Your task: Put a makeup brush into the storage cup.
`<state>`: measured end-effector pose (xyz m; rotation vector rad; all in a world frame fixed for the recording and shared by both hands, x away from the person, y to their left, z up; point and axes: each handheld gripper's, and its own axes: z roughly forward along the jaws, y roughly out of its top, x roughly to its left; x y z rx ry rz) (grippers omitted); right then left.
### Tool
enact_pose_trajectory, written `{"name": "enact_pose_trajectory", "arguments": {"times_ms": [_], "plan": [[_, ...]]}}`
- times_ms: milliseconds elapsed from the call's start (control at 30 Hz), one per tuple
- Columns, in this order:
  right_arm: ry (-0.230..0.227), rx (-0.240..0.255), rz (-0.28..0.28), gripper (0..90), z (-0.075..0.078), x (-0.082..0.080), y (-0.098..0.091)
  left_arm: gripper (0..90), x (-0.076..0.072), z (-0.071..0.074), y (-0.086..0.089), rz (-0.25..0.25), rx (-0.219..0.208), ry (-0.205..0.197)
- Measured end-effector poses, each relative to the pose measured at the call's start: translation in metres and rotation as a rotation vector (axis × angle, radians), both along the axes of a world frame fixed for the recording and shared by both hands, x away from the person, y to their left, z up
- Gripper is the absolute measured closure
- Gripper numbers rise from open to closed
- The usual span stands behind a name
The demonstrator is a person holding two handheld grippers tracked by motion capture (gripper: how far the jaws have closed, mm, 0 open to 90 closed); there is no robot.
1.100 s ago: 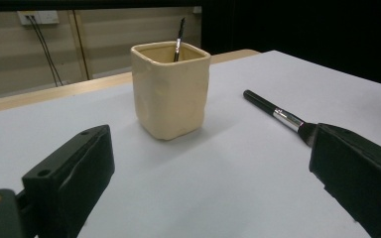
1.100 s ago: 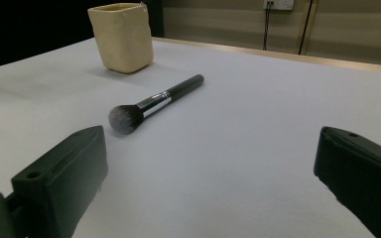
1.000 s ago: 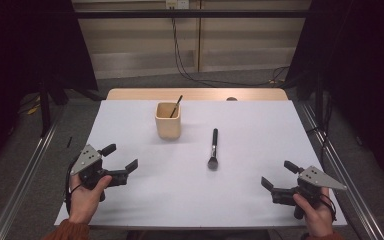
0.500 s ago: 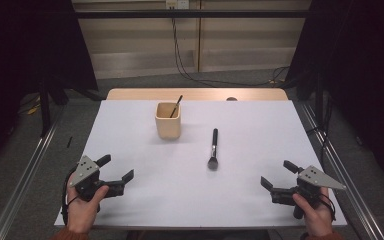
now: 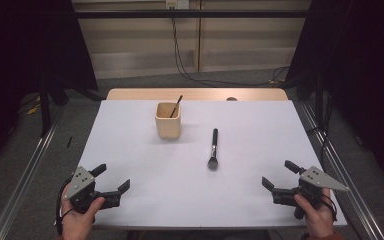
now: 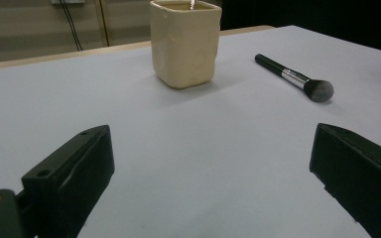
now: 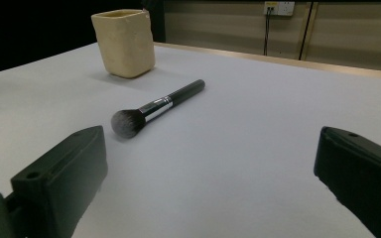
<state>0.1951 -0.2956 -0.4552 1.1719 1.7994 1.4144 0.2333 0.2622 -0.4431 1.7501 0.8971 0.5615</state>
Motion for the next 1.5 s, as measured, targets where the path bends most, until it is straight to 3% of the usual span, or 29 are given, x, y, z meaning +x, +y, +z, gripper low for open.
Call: {"name": "enact_pose_trajectory", "arguments": {"times_ms": [300, 467, 733, 833, 1133, 1167, 1300, 1500], "plan": [[-0.011, 0.0, -0.001, 0.0, 0.002, 0.001, 0.001, 3.5, 0.003, 0.0, 0.004, -0.001, -0.01, -0.002], [-0.02, 0.03, -0.014, 0.0, 0.005, 0.004, 0.004, 3.5, 0.003, -0.002, 0.006, -0.003, -0.05, 0.015], [-0.022, 0.036, 0.007, 0.0, 0.007, 0.012, 0.012, 3.4, 0.003, 0.0, 0.005, 0.005, -0.041, 0.002], [-0.02, 0.047, 0.009, 0.0, 0.01, 0.019, 0.016, 3.5, 0.003, 0.0, 0.004, -0.001, -0.03, 0.0], [-0.011, 0.014, 0.048, 0.0, 0.013, 0.037, 0.028, 3.2, 0.002, 0.002, 0.002, -0.015, -0.01, -0.01], [-0.013, 0.015, 0.052, 0.0, 0.014, 0.042, 0.031, 3.2, 0.003, 0.001, 0.001, -0.023, 0.009, -0.011], [0.015, 0.027, 0.08, 0.4, 0.015, 0.055, 0.04, 3.3, 0.003, 0.001, -0.001, -0.042, 0.004, -0.013], [0.008, 0.014, 0.083, 0.4, 0.015, 0.068, 0.05, 3.3, 0.003, 0.001, 0.001, -0.037, -0.001, -0.013]]}}
